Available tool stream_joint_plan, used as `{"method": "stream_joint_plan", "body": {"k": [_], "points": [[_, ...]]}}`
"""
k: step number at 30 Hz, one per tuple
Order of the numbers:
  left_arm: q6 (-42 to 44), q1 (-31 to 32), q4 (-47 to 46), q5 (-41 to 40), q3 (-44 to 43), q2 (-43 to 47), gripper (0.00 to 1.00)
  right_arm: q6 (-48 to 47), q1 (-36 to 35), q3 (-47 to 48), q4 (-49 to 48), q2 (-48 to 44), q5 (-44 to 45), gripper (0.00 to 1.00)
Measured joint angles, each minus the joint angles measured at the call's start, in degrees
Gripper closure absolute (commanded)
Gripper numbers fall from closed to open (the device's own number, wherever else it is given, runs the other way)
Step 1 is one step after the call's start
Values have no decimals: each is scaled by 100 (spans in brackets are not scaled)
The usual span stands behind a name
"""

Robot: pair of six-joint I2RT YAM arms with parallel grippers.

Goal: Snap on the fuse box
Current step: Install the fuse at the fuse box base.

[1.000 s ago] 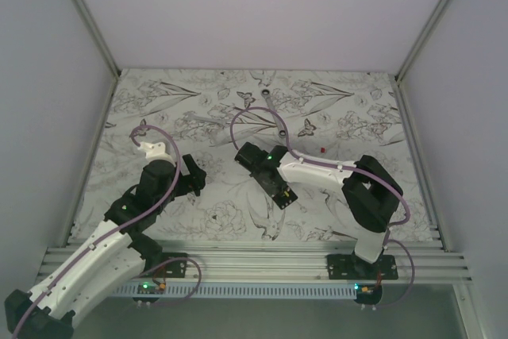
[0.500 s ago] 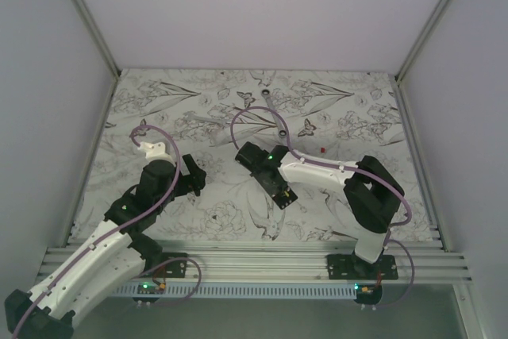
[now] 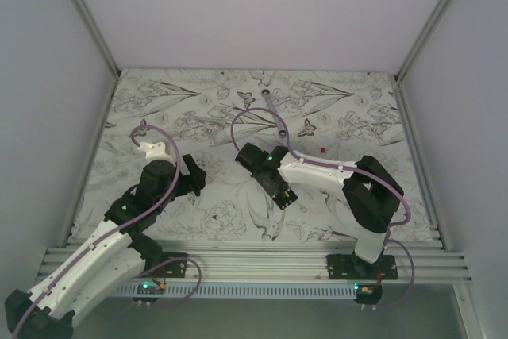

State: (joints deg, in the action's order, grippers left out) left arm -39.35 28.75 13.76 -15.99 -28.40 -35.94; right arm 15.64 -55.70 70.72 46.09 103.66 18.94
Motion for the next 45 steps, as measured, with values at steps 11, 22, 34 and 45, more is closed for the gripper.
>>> {"method": "stream_joint_plan", "body": {"k": [11,22,34,45], "points": [[0,0,0,0,0,0,0,-44,-4,-4,-15,22,2,100],[0,0,0,0,0,0,0,-179,-11,7,-22,46,-24,100],[-2,0,0,0,0,0,0,-188,-33,63,33,94,11,100],[-2,0,0,0,0,0,0,-136,-33,63,42,83,28,100]]}}
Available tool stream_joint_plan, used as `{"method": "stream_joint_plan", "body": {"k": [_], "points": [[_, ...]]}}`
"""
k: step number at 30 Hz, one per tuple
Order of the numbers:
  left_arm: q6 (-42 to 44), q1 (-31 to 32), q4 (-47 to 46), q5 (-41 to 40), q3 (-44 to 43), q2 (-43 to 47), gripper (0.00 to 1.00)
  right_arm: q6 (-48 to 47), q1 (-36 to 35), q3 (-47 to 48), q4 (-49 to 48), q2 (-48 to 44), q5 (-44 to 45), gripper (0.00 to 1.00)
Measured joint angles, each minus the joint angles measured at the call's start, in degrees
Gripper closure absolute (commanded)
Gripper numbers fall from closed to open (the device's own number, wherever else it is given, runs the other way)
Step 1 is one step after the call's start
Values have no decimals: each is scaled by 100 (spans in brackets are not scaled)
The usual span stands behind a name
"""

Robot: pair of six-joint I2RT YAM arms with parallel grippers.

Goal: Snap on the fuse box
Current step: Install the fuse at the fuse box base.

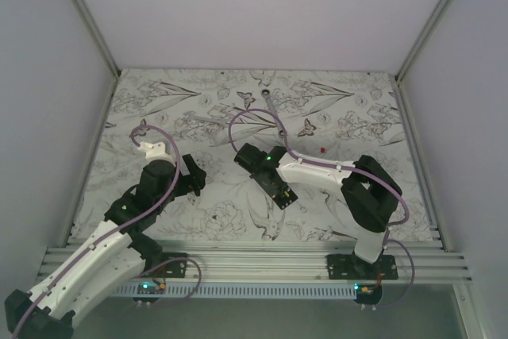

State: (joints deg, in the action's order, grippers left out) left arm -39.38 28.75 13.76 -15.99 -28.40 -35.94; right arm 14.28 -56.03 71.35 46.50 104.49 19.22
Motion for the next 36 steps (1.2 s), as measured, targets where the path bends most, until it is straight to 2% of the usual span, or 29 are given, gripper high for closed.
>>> {"method": "stream_joint_plan", "body": {"k": [36], "points": [[0,0,0,0,0,35,0,142,0,-13,-48,-76,2,100]]}}
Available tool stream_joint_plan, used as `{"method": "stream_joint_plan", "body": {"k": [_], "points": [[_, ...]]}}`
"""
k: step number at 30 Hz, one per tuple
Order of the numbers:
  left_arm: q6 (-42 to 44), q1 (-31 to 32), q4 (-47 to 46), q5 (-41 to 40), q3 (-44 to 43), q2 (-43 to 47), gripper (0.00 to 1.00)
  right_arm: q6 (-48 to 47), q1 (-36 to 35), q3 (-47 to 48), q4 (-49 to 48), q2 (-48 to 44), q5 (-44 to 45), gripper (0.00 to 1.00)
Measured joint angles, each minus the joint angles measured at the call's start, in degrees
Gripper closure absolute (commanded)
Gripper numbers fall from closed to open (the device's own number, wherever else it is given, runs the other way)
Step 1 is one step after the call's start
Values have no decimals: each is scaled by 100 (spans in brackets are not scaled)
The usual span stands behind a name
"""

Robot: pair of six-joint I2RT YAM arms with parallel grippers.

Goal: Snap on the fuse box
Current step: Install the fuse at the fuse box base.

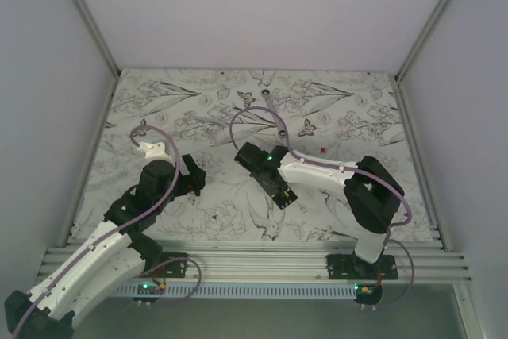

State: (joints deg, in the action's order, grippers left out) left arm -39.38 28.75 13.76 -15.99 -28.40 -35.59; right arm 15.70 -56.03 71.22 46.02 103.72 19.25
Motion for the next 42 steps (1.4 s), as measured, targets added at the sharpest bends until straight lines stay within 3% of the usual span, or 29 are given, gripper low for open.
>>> {"method": "stream_joint_plan", "body": {"k": [42], "points": [[0,0,0,0,0,0,0,-4,2,-72,-122,4,-2,100]]}}
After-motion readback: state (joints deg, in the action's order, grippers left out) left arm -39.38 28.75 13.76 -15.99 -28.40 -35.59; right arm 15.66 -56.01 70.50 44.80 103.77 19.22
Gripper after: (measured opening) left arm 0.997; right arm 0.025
